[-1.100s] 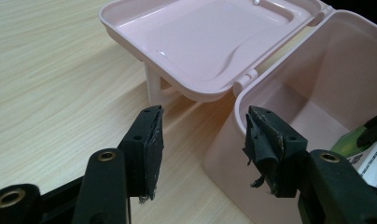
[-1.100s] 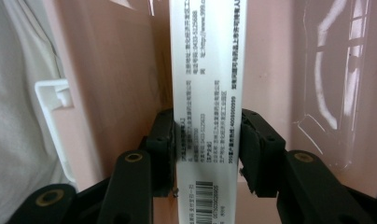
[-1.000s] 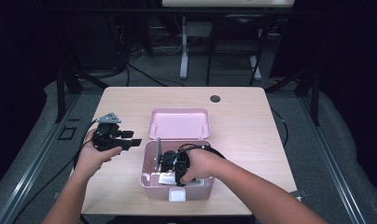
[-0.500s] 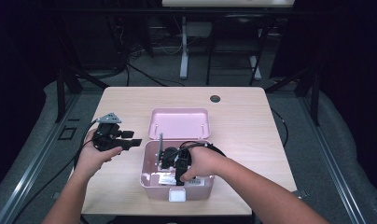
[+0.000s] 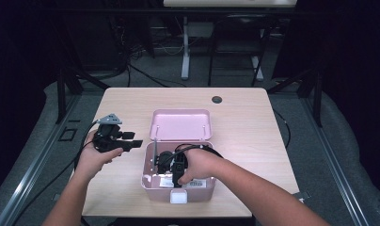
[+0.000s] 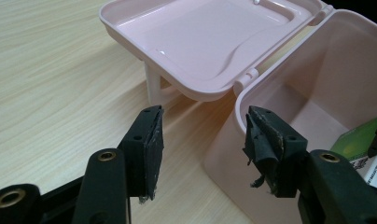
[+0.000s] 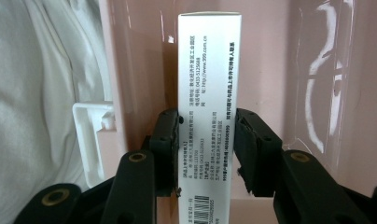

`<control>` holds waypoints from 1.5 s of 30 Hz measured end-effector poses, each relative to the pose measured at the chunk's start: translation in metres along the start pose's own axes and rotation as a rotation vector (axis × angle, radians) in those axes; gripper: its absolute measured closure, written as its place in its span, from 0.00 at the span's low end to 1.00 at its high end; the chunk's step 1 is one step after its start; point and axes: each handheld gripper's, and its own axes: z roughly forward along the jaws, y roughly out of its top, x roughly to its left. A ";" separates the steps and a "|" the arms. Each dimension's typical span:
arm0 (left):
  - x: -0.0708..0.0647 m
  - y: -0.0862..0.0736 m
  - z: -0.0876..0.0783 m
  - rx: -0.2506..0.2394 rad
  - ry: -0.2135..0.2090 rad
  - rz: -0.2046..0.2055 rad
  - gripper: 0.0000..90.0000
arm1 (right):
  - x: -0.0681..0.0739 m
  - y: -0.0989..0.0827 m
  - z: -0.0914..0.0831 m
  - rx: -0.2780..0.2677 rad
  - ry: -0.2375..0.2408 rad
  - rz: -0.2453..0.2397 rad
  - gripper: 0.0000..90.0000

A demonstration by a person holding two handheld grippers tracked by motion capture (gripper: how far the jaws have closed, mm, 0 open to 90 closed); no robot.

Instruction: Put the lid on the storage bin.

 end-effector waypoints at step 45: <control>0.001 0.000 0.001 0.010 0.002 0.002 0.51 | 0.001 -0.027 -0.037 -0.072 -0.040 0.052 0.66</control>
